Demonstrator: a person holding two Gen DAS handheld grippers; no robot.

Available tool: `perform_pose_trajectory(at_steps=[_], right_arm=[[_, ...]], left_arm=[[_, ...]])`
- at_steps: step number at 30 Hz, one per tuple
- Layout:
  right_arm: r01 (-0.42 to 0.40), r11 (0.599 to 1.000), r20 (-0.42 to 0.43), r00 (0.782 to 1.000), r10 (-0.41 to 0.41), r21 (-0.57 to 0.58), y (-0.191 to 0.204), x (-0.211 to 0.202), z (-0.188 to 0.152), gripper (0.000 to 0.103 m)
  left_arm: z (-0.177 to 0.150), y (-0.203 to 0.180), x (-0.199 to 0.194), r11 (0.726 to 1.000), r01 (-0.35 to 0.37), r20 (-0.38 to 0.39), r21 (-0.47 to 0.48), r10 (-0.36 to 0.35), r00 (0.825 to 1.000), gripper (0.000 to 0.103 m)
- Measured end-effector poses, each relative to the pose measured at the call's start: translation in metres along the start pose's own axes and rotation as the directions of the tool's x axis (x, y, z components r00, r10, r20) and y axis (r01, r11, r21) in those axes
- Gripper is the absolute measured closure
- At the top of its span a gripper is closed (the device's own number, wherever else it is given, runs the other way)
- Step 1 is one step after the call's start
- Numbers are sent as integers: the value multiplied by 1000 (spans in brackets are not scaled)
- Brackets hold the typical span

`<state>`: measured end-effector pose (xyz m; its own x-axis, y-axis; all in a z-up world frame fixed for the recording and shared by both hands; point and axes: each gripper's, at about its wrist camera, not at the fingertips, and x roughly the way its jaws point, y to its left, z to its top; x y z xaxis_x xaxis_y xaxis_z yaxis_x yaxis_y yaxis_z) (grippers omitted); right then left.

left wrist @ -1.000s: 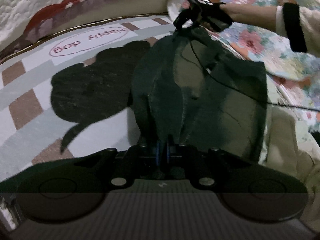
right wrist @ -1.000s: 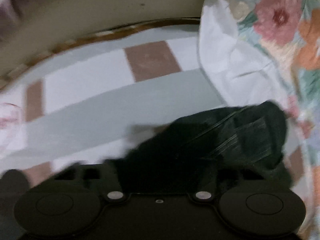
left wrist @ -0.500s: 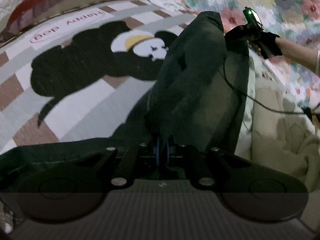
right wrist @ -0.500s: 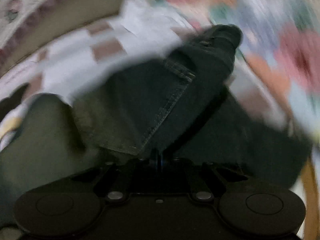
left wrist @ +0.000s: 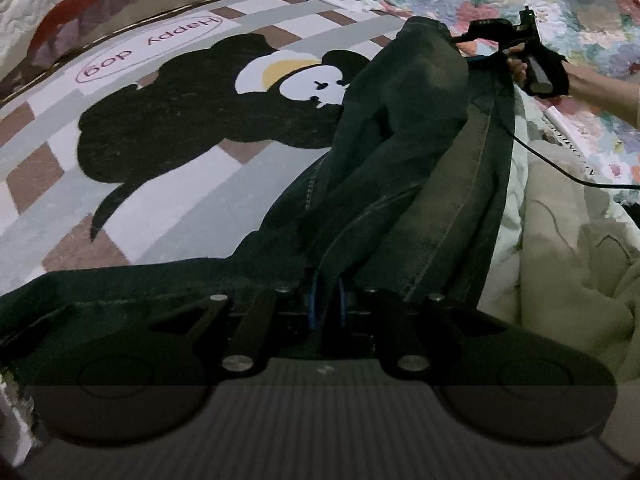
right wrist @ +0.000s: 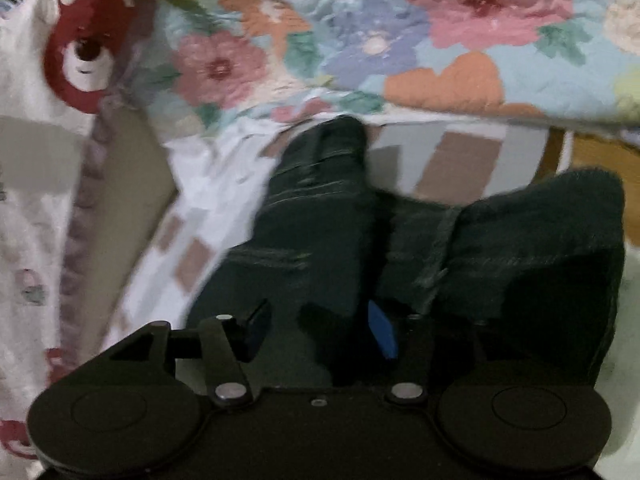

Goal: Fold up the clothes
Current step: 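Hold the jacket up with the right gripper while the left gripper grips the frayed hem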

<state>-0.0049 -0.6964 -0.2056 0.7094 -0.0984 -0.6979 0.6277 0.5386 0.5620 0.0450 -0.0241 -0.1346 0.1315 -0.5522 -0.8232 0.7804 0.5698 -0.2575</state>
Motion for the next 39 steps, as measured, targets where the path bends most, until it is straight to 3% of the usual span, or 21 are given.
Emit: perform_pose_trajectory(at_steps=[5, 6, 8, 11, 13, 18, 21, 25, 26, 30, 33, 34, 36, 37, 39], right_arm=[[-10, 1000, 10, 1000, 10, -2, -4, 29, 16, 37], [-25, 999, 10, 1000, 25, -32, 3, 35, 19, 47], [-135, 988, 60, 988, 140, -73, 19, 30, 31, 86], [-289, 951, 215, 927, 307, -111, 39, -2, 47, 88], [-277, 952, 252, 920, 301, -127, 43, -14, 57, 90], [-171, 979, 208, 959, 192, -114, 25, 0, 52, 90], [-133, 988, 176, 974, 144, -76, 12, 13, 43, 90], [-102, 993, 165, 980, 112, -66, 7, 18, 37, 89], [-98, 993, 163, 981, 109, -73, 8, 19, 37, 89], [-87, 989, 147, 984, 104, -117, 17, 19, 41, 89], [-81, 986, 129, 987, 100, -145, 25, 21, 45, 89], [-79, 984, 122, 988, 99, -158, 28, 21, 46, 88], [-77, 981, 111, 989, 98, -180, 32, 22, 48, 88], [-76, 979, 107, 990, 98, -191, 34, 22, 48, 88], [-71, 976, 100, 991, 93, -207, 37, 23, 49, 88]], left_arm=[[-1, -1, -11, 998, -63, 11, -4, 63, 998, 89], [-2, 0, -15, 997, -78, 16, -18, 79, 997, 86], [-6, 5, -24, 991, -111, 31, -75, 114, 993, 81], [-17, 18, -44, 958, -168, 64, -230, 187, 980, 81], [-29, 28, -62, 915, -201, 92, -350, 247, 965, 80], [-51, 63, -94, 793, -154, 131, -589, 282, 950, 69], [-44, 84, -96, 712, -57, 161, -700, 235, 958, 62], [-20, 103, -74, 560, 61, 163, -826, 134, 977, 57], [-14, 106, -68, 528, 65, 151, -847, 122, 981, 56], [2, 119, -46, 430, -48, 10, -901, 130, 991, 51], [5, 131, -33, 392, -142, -108, -909, 108, 988, 48], [6, 133, -29, 402, -180, -155, -898, 94, 983, 43], [4, 132, -19, 449, -235, -240, -862, 47, 970, 31], [3, 132, -13, 474, -259, -282, -841, 24, 959, 31], [-5, 132, -7, 465, -263, -294, -845, 6, 956, 31]])
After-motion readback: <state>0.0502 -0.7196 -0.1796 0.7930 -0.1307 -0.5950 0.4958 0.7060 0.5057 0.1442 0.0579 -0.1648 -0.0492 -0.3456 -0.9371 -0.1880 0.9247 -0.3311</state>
